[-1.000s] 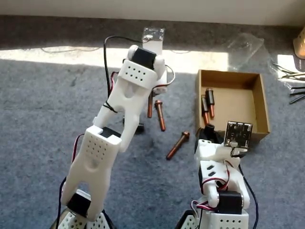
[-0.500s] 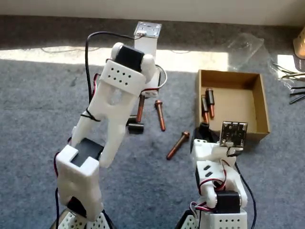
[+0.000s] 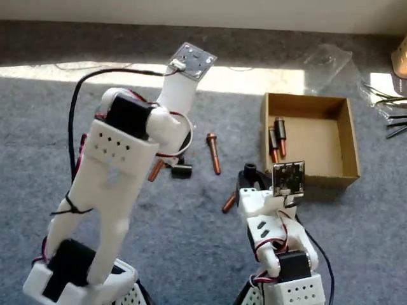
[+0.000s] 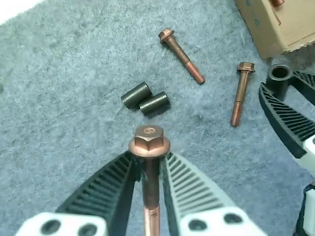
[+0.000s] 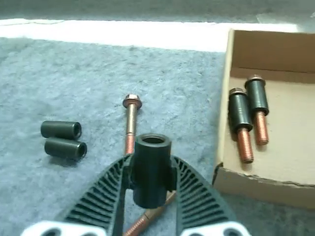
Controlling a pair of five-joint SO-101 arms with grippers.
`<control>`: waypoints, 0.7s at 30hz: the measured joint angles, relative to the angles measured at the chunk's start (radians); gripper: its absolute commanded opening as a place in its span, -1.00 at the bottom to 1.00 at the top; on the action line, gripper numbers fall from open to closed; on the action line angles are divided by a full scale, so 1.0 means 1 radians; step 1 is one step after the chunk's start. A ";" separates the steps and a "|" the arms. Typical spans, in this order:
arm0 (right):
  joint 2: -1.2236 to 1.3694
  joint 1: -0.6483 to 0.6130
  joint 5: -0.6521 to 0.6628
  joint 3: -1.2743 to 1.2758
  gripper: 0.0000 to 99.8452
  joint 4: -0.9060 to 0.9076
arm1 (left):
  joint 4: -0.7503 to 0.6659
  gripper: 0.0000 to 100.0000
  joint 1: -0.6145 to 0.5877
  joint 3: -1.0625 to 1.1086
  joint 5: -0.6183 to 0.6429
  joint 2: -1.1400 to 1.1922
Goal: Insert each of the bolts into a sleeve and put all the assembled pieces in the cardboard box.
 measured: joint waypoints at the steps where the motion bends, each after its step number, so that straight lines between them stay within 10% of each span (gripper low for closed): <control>1: 0.000 -0.018 0.000 0.000 -0.99 0.000 | 0.000 -0.99 0.000 0.021 -0.009 -0.038; 15: 0.000 -0.267 0.003 0.000 -0.99 -0.236 | -0.086 -0.99 0.000 0.333 -0.247 -0.341; 21: 0.000 -0.367 0.209 0.000 -0.99 -0.368 | -0.196 -0.99 0.000 0.456 -0.290 -0.509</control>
